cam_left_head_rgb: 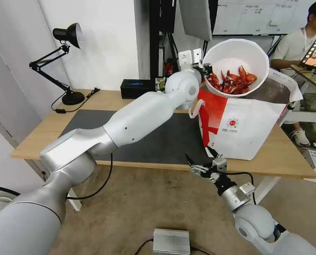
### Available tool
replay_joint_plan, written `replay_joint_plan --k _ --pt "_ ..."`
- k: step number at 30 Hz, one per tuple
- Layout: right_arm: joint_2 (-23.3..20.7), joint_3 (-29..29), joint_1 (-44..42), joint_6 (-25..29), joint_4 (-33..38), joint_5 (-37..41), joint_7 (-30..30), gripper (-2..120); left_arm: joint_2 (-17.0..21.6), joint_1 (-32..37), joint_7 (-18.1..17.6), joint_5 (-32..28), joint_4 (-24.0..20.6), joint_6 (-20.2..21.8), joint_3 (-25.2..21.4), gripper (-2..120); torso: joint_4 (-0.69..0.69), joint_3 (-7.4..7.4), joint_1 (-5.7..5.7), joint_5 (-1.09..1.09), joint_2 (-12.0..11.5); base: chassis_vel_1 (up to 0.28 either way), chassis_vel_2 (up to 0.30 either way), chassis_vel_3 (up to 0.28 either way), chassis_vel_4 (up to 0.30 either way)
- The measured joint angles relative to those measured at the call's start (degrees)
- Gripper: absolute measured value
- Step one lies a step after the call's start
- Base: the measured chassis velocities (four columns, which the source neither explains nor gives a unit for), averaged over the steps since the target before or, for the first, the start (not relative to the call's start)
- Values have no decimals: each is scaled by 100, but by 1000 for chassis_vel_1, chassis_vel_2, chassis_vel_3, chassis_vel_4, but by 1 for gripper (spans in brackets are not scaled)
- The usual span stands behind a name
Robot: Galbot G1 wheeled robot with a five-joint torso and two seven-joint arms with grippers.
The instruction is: Pick up the trash from the table and place it into the takeout bag.
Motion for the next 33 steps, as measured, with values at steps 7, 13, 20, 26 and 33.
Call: replay_joint_plan --k 7,13,20,26,33 --pt "0 0 1 0 0 0 0 100 165 59 119 77 -176 20 159 0 -1 0 0 0 0 0 0 0 0" --pt "0 0 0 0 0 0 0 100 386 68 398 -82 -425 418 173 0 -1 0 0 0 0 0 0 0 0" --pt "0 0 1 0 0 0 0 100 471 48 505 -180 -621 741 161 13 -1 0 0 0 0 0 0 0 0" --pt "0 0 0 0 0 0 0 100 468 42 498 -259 -641 748 146 32 -1 0 0 -1 0 0 0 0 0" --pt "0 0 0 0 0 0 0 100 560 49 483 -334 -747 716 76 60 -1 0 0 0 0 0 0 0 0"
